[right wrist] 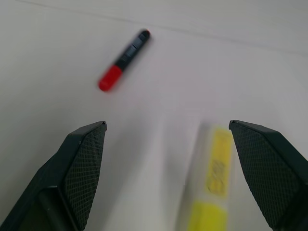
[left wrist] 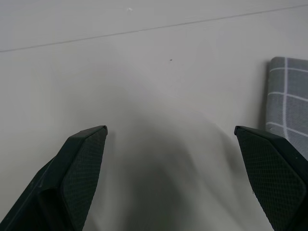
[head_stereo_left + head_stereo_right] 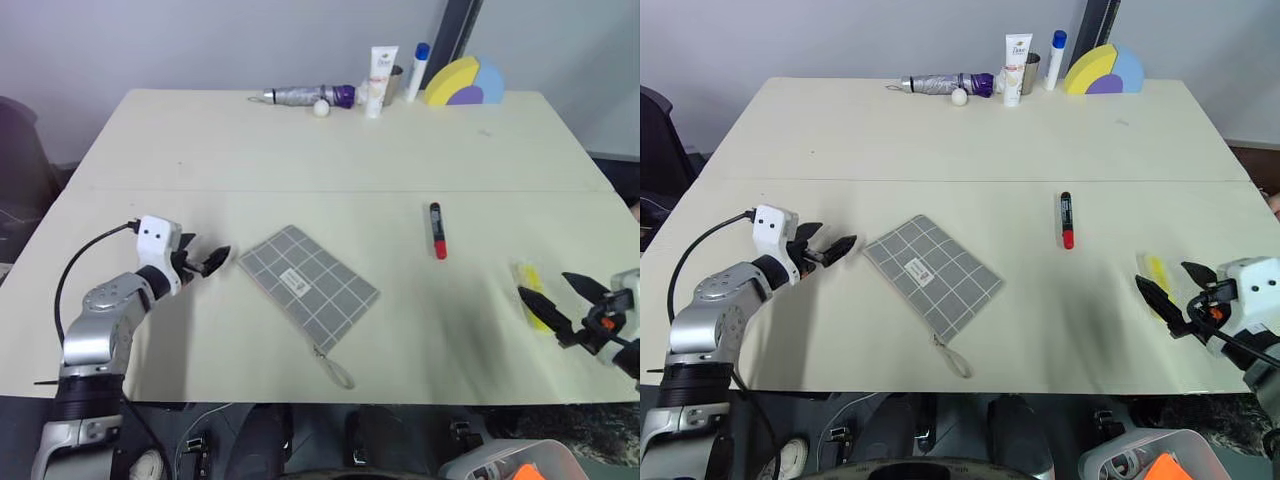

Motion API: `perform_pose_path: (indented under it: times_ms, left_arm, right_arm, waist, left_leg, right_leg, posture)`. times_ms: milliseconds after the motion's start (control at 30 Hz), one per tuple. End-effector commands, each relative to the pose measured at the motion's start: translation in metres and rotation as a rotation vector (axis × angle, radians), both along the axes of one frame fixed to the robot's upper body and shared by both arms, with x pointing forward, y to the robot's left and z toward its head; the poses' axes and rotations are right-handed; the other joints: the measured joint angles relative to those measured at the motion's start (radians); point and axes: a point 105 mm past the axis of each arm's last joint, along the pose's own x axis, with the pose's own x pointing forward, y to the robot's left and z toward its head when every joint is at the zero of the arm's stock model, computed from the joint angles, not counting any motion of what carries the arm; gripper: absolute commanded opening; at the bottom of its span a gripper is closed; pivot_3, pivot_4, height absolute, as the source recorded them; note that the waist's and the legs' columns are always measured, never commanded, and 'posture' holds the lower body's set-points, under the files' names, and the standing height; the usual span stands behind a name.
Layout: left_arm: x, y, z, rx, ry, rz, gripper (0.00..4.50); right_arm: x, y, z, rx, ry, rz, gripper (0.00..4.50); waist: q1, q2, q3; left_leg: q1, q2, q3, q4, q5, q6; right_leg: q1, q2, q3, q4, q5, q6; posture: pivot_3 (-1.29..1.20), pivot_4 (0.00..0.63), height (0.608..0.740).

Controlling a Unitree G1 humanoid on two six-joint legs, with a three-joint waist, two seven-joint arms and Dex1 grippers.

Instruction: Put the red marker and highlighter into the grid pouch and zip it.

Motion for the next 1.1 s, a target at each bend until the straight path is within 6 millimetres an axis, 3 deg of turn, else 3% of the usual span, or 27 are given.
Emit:
perform_pose_path:
  times_ms: [33, 167, 233, 333, 467, 500, 733, 900, 1100]
  left_arm:
    - [0.005, 0.003, 0.024, 0.037, -0.086, -0.02, 4.49]
    - [0.005, 0.008, 0.025, 0.101, -0.101, -0.039, 4.49]
    - [0.004, 0.012, 0.021, 0.168, -0.096, -0.066, 4.5]
    - [0.005, 0.018, 0.018, 0.242, -0.099, -0.096, 4.5]
    - [0.011, 0.021, 0.02, 0.32, -0.122, -0.14, 4.5]
    - [0.013, 0.022, 0.02, 0.337, -0.125, -0.153, 4.5]
    - [0.028, 0.008, 0.022, 0.516, -0.163, -0.364, 4.5]
    - [0.029, -0.008, 0.013, 0.679, -0.184, -0.564, 4.5]
    - [0.031, -0.02, 0.006, 0.773, -0.226, -0.686, 4.5]
  right_arm:
    - [0.005, 0.022, 0.016, -0.026, -0.048, 0.089, 4.26]
    - [0.008, 0.053, 0.018, -0.01, -0.043, 0.2, 4.26]
    - [0.004, 0.074, 0.011, -0.007, 0.007, 0.295, 3.73]
    - [-0.005, 0.1, 0.001, 0.0, 0.09, 0.424, 2.43]
    - [-0.009, 0.122, -0.012, -0.067, 0.165, 0.516, 0.21]
    - [-0.009, 0.125, -0.014, -0.078, 0.168, 0.524, 0.03]
    - [-0.002, 0.139, -0.038, -0.262, 0.298, 0.52, 0.03]
    - [0.008, 0.159, -0.038, -0.241, 0.297, 0.53, 0.03]
    - [0.009, 0.176, -0.046, -0.247, 0.363, 0.559, 0.03]
  waist:
    - [0.0, 0.0, 0.0]
    - [-0.003, 0.0, 0.0]
    - [-0.003, 0.0, 0.0]
    - [-0.002, 0.0, 0.0]
    - [0.003, 0.0, 0.0]
    - [0.003, -0.001, 0.0]
    - [0.001, -0.002, 0.0]
    - [-0.003, -0.002, 0.0]
    - [-0.002, -0.002, 0.0]
  left_leg:
    - [0.0, 0.0, 0.0, 0.0, 0.0, 0.0]
    - [0.0, 0.0, 0.0, -0.001, 0.0, 0.0]
    - [0.0, 0.0, 0.0, -0.001, 0.0, 0.0]
    - [0.0, 0.0, 0.0, -0.001, 0.0, 0.0]
    - [0.0, 0.0, 0.0, 0.0, 0.0, 0.0]
    - [0.0, 0.0, 0.0, 0.0, 0.0, 0.0]
    - [-0.001, 0.0, 0.0, 0.001, 0.0, 0.0]
    - [-0.002, 0.0, 0.0, 0.0, 0.0, 0.0]
    - [-0.002, 0.0, 0.001, 0.001, 0.0, 0.001]
  right_leg:
    - [0.0, 0.0, 0.0, 0.0, 0.0, 0.0]
    - [0.0, 0.0, 0.0, 0.0, 0.0, 0.0]
    - [0.0, 0.0, 0.0, 0.0, 0.0, 0.0]
    - [-0.001, 0.0, 0.0, 0.0, 0.0, 0.0]
    - [0.0, 0.0, 0.0, 0.0, 0.0, 0.0]
    - [0.0, 0.0, 0.0, 0.0, 0.0, 0.0]
    - [-0.001, 0.0, 0.0, 0.0, 0.0, 0.0]
    - [-0.003, 0.0, 0.0, 0.001, 0.0, 0.0]
    - [-0.003, 0.001, 0.0, 0.002, 0.0, 0.0]
  posture:
    - [0.0, 0.15, 0.74]
    - [0.0, 0.15, 0.74]
    - [0.0, 0.15, 0.74]
    - [0.0, 0.15, 0.74]
    - [0.0, 0.15, 0.74]
    - [0.0, 0.15, 0.74]
    - [0.0, 0.15, 0.74]
    - [0.0, 0.15, 0.74]
    - [0.0, 0.15, 0.74]
